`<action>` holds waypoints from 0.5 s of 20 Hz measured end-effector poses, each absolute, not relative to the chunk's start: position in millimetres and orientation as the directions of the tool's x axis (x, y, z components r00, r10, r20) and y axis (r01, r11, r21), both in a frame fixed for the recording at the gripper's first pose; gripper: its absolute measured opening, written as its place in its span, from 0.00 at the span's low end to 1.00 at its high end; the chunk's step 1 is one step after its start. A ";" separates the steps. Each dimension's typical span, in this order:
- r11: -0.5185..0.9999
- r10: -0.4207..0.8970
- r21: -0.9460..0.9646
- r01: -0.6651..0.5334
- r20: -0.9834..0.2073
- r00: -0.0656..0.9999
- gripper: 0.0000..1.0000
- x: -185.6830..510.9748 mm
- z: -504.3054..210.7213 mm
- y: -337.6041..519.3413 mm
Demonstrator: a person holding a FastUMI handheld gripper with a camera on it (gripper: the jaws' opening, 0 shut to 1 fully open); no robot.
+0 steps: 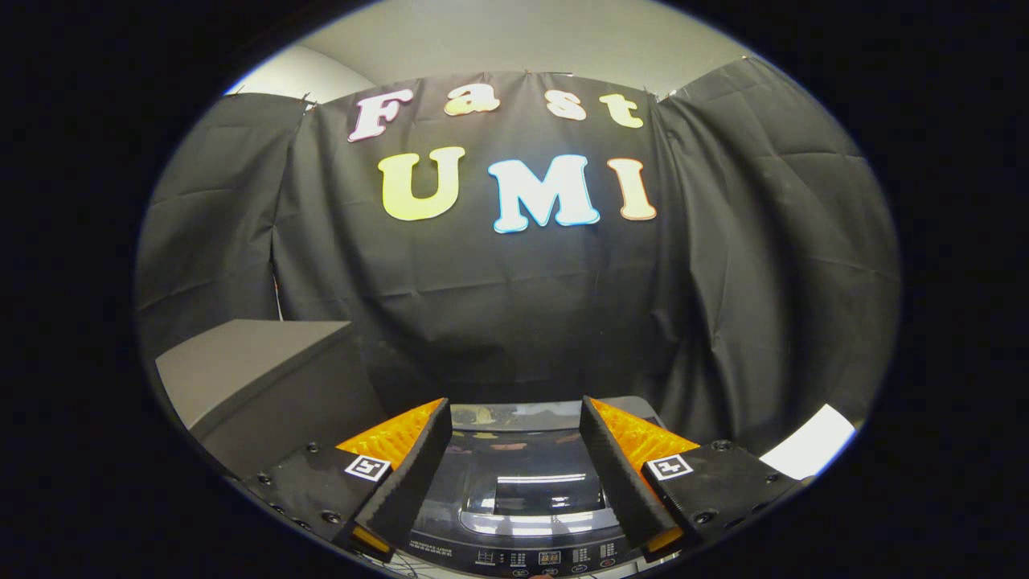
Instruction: Put the clothes into the washing machine and then close the washing machine lid.
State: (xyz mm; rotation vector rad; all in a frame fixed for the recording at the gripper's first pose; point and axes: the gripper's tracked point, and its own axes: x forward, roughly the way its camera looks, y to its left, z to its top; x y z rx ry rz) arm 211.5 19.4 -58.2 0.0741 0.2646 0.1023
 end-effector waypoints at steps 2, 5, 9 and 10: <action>0.993 0.106 0.079 -0.090 -0.237 0.966 1.00 205.5 -42.4 14.1; 0.994 0.097 0.069 -0.085 -0.206 0.974 1.00 194.6 -16.3 6.1; 0.995 0.087 0.057 -0.079 -0.162 0.983 1.00 174.0 15.8 -3.9; 0.995 0.087 0.054 -0.080 -0.155 0.984 1.00 167.4 23.1 -6.4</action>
